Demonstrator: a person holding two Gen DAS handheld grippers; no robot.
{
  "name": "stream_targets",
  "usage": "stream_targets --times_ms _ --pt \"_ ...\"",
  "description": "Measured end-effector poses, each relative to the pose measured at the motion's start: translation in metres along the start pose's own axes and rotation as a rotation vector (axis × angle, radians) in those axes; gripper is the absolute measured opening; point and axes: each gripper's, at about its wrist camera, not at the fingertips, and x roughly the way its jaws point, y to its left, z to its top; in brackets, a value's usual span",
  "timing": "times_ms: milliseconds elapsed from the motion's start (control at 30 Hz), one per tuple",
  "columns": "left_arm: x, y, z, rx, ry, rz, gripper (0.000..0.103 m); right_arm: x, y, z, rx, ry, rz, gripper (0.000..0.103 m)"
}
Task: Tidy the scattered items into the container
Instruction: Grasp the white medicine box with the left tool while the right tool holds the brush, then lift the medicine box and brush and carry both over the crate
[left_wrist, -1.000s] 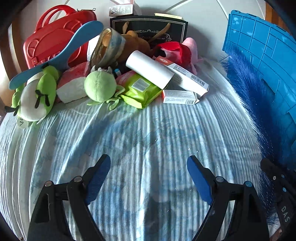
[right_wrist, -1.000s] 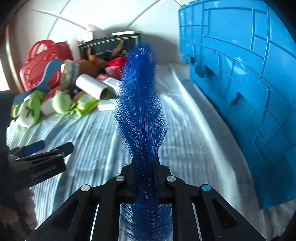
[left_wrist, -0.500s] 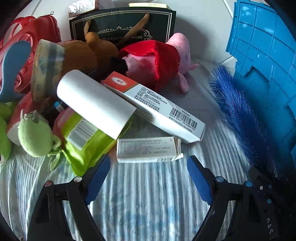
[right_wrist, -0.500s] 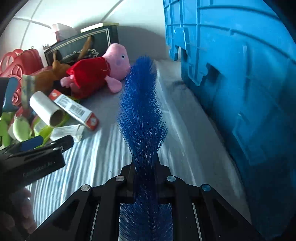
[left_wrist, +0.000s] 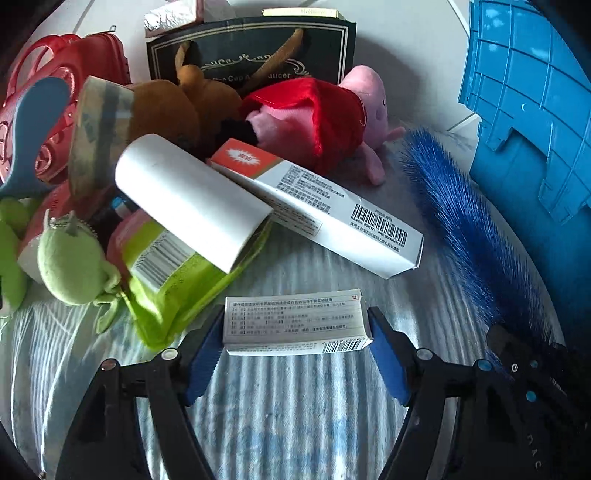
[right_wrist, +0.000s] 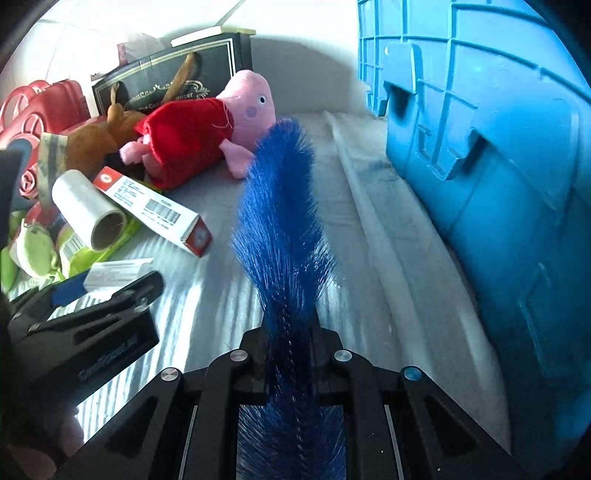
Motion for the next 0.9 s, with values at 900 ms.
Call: stream_targets --times_ms 900 --pt "-0.297 0.055 -0.031 -0.089 -0.345 0.066 0.073 -0.267 0.081 -0.008 -0.161 -0.349 0.107 0.013"
